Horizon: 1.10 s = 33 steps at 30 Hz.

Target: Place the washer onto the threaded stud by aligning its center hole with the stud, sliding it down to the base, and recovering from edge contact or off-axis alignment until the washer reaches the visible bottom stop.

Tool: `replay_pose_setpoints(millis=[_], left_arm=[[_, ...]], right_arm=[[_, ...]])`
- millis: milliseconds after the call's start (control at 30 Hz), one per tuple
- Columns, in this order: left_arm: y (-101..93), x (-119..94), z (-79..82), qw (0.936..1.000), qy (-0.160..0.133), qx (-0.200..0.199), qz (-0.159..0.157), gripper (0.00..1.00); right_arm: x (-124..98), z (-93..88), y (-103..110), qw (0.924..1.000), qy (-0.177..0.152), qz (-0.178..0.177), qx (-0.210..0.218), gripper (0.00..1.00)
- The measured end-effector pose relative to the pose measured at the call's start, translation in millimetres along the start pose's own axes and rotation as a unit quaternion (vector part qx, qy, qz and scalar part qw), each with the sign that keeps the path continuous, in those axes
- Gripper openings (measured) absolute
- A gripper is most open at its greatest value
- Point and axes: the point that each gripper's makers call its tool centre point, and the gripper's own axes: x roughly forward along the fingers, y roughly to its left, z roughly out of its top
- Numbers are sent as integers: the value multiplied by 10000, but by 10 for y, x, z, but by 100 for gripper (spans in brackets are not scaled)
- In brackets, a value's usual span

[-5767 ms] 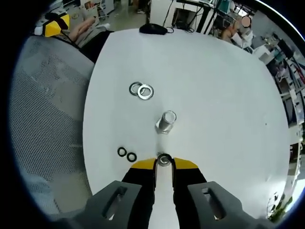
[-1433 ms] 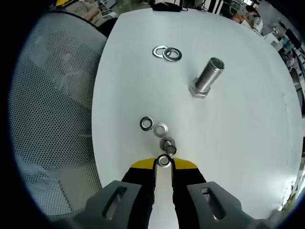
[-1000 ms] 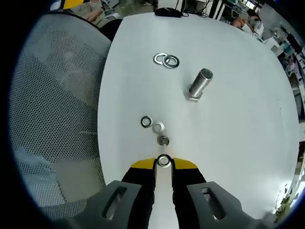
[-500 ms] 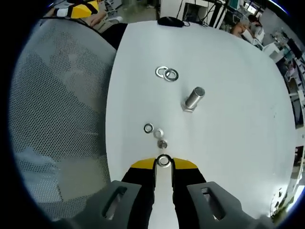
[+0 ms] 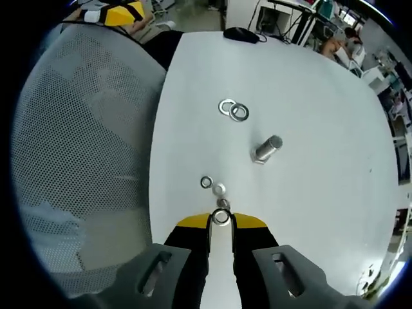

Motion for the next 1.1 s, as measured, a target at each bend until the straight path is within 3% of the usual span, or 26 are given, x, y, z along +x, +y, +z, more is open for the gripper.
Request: replay_pose_setpoints(millis=[1100], left_arm=[[-6,4,2,10000,-4,-17,-24,2]], right_arm=[[240,-5,-40,9996,198,-39,-180,13]])
